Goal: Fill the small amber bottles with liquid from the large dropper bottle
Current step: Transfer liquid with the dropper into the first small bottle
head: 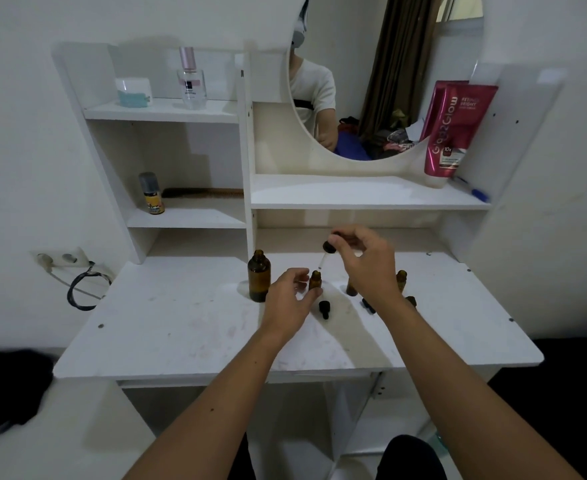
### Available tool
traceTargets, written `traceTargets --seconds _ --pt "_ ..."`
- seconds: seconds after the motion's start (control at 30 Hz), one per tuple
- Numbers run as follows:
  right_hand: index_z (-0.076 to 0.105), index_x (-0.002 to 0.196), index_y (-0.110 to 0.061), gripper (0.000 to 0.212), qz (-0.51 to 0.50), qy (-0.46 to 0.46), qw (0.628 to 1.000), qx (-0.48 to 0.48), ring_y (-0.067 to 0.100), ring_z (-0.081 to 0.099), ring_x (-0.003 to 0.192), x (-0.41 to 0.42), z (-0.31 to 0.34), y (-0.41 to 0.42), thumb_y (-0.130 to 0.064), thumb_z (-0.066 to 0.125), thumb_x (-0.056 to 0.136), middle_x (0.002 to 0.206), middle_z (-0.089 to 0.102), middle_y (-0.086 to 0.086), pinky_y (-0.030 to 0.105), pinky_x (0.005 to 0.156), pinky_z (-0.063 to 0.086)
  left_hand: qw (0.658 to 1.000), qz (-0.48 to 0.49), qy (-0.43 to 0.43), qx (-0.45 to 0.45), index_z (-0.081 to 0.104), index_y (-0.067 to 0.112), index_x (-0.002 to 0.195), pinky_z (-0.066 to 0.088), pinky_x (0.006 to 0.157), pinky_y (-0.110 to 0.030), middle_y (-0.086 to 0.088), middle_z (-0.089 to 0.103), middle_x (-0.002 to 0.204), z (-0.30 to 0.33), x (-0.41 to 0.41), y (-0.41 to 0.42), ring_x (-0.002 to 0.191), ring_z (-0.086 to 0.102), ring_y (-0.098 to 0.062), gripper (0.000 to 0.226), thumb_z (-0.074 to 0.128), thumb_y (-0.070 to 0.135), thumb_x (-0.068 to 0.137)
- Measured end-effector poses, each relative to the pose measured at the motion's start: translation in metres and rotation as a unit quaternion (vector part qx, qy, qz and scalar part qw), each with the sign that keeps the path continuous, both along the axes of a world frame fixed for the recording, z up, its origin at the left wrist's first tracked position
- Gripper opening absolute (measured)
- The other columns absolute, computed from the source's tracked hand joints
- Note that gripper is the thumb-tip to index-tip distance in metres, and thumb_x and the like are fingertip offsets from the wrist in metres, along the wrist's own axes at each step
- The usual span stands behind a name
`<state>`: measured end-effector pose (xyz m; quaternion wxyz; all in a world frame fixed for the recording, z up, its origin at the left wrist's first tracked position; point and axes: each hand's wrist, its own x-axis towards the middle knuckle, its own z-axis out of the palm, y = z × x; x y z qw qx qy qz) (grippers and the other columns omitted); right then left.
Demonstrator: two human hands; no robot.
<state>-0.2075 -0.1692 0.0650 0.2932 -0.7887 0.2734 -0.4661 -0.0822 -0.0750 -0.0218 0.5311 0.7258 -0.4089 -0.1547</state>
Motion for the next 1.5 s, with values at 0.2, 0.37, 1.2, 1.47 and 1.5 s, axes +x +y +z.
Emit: traceTargets --seconds 0.2,0.37,1.2,1.47,1.5 --pt "0.08 0.103 -0.011 0.012 0.023 0.045 0.999 0.001 -0.011 0.068 0.083 0.01 -0.015 0.001 -0.017 0.077 0.094 0.086 0.072 -0.018 0.006 0.079 0.05 0.999 -0.006 -0.046 0.011 0.068 0.018 0.12 0.056 0.098 -0.03 0.006 0.073 0.109 -0.001 0.005 -0.003 0.101 0.067 -0.009 0.028 0.075 0.021 0.093" --pt "0.079 0.088 -0.013 0.006 0.008 0.038 0.999 0.02 -0.008 0.068 0.081 0.013 -0.021 -0.003 -0.012 0.076 0.093 0.08 0.072 -0.02 0.005 0.077 0.048 0.998 -0.005 -0.059 0.016 0.067 0.018 0.118 0.055 0.097 -0.027 0.007 0.072 0.111 -0.003 0.006 -0.005 0.1 0.066 -0.008 0.025 0.074 0.022 0.094" --pt "0.078 0.104 -0.01 0.01 0.011 0.045 0.999 0.022 -0.012 0.068 0.08 0.015 -0.017 0.007 -0.009 0.07 0.098 0.082 0.071 -0.02 0.003 0.077 0.048 0.998 -0.007 -0.061 0.02 0.064 0.019 0.122 0.055 0.101 -0.032 0.007 0.071 0.115 -0.005 0.005 -0.002 0.105 0.066 -0.009 0.026 0.07 0.021 0.096" --pt "0.076 0.112 -0.013 0.014 0.015 0.039 0.999 0.032 -0.011 0.068 0.086 0.006 0.002 0.013 -0.016 0.069 0.1 0.09 0.076 -0.011 0.004 0.083 0.049 1.0 -0.001 -0.007 0.013 0.059 0.021 0.134 0.052 0.099 -0.025 0.005 0.067 0.128 -0.001 0.001 0.022 0.111 0.062 -0.007 0.043 0.073 0.03 0.095" --pt "0.076 0.112 -0.014 0.014 0.017 0.034 0.999 0.027 -0.01 0.068 0.087 0.005 0.007 0.014 -0.016 0.069 0.1 0.092 0.077 -0.01 0.005 0.084 0.05 1.0 -0.005 0.0 0.012 0.058 0.021 0.134 0.052 0.1 -0.024 0.005 0.067 0.128 0.0 0.002 0.027 0.112 0.062 -0.007 0.044 0.073 0.03 0.094"
